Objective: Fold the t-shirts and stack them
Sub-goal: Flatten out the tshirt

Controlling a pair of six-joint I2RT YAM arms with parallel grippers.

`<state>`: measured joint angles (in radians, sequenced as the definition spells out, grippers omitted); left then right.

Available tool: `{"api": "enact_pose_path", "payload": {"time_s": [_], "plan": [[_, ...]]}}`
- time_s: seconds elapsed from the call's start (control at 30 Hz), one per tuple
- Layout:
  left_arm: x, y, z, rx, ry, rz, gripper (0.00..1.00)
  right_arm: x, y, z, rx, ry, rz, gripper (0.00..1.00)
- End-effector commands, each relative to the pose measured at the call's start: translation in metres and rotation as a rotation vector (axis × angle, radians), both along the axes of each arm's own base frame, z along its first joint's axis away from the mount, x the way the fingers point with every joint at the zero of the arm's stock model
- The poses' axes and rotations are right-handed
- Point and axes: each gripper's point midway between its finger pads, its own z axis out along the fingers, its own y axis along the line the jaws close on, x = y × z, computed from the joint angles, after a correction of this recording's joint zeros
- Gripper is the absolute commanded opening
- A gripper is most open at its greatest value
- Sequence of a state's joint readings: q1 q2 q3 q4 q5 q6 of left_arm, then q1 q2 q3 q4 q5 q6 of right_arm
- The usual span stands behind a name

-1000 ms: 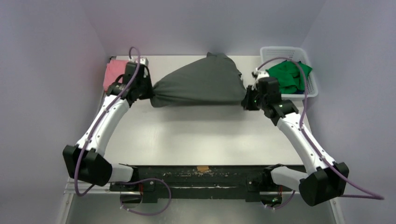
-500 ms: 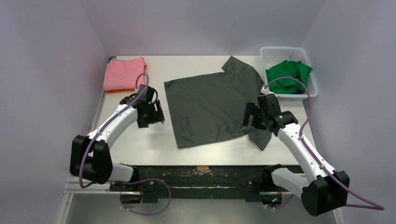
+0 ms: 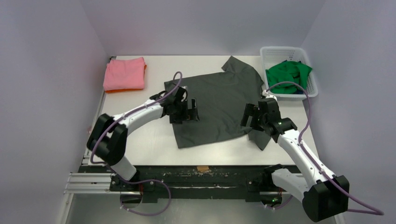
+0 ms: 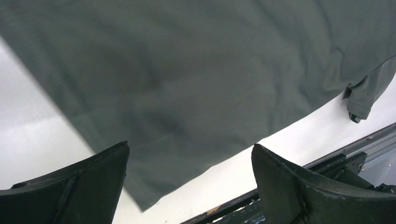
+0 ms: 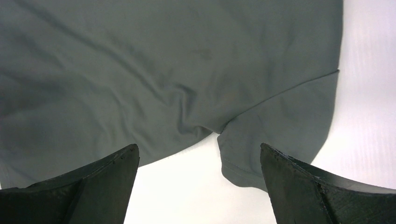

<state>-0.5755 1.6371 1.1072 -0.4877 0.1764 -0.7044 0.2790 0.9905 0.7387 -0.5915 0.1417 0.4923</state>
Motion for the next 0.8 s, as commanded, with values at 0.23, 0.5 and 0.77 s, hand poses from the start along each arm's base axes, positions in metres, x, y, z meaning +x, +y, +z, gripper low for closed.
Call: {"api": "enact_pose_path", "payload": {"time_s": [0.23,0.5,0.77], "plan": [[-0.007,-0.010,-0.058,0.013,0.114,0.009,1.00,0.007,0.035,-0.062,0.134,0.102,0.040,0.99],[-0.029,0.062,-0.078,0.104,0.147,0.152,1.00,-0.070,0.079,-0.103,0.107,0.310,0.182,0.99],[-0.050,0.126,-0.071,0.262,0.141,0.257,1.00,-0.139,0.130,-0.100,0.158,0.433,0.366,0.99]]}}
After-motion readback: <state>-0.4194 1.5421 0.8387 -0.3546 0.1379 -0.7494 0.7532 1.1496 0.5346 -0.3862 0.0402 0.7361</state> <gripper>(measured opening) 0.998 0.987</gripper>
